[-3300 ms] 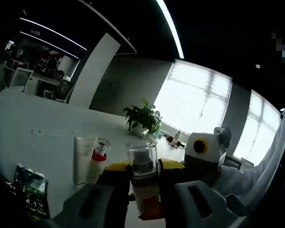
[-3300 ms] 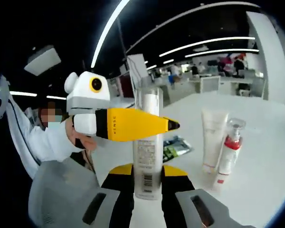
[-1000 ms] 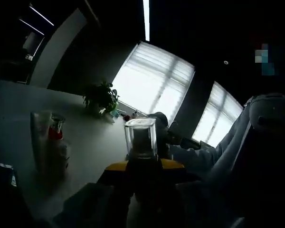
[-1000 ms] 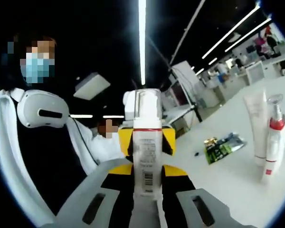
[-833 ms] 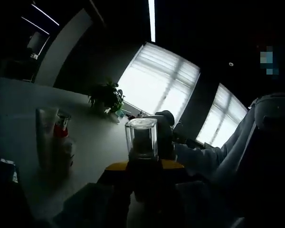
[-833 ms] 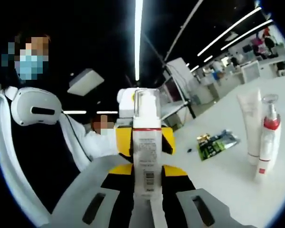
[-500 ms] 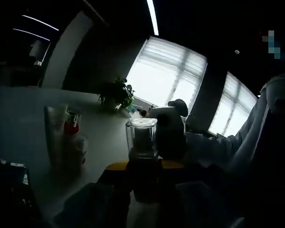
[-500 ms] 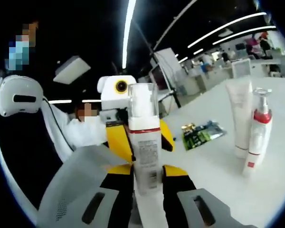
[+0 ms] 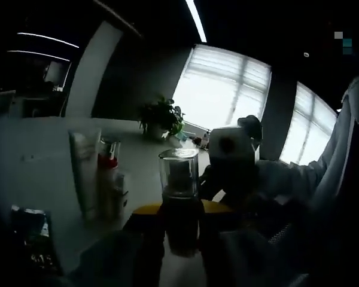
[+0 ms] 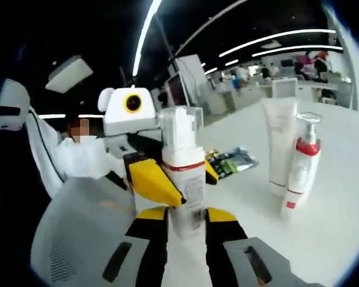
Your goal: Arrange the skincare products in the storage area until every visible bottle or jar stands upright without overlapping.
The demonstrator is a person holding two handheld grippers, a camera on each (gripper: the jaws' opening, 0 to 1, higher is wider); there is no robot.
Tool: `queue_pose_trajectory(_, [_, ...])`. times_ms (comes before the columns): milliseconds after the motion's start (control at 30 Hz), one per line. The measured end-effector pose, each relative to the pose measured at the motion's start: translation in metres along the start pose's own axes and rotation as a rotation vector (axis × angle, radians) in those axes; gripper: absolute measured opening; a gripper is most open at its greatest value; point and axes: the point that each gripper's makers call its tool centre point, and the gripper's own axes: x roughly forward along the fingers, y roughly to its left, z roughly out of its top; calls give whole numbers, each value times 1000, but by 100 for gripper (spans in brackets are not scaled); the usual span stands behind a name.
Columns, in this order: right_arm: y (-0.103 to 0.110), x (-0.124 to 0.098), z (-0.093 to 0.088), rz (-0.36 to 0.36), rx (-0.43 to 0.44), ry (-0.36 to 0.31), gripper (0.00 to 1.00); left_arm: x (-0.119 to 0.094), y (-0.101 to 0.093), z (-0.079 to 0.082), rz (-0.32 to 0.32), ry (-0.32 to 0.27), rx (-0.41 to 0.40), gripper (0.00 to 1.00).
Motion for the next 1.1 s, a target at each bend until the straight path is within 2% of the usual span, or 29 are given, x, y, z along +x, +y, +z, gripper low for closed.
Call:
queue_pose_trajectory(200, [-9,-5,-6,-47,14,17,12,4,18,-4,51,-6,23,16])
queue_pose_trajectory(300, [-12,-9,-7,-64,18,24,12,7,24,-5,54,-16,24,16])
queue_pose_trajectory(400, [-17,-15,-5,-97,17,16,10,12,34,-9,86,-7,41,16])
queue_pose_trajectory(467, [-19,-19,-1,-113,22,12,6,14,38,-11,89,-2,42,16])
queue_pose_trajectory(567, [-22,-24,8,-143,24,-15,7,17,44,-14,108,5,62,16])
queue_pose_trajectory(633, [-27,-27,15,-192,29,-36,7,18,48,-17,116,6,69,16])
queue_pose_trajectory(767, [-31,-25,29,-259,56,-71,5,20,52,-18,128,-2,83,16])
queue_pose_trajectory(867, [-30,-22,38,-278,79,-85,5,21,54,-21,131,7,94,16])
queue_pose_trajectory(933, [-35,-21,41,-321,74,-88,5,22,55,-22,135,9,102,16])
queue_pose_trajectory(967, [-42,-22,42,-372,65,-94,6,22,56,-22,141,8,109,16])
queue_pose_trajectory(1100, [-42,-17,47,-373,100,-128,11,22,58,-23,145,-2,114,16])
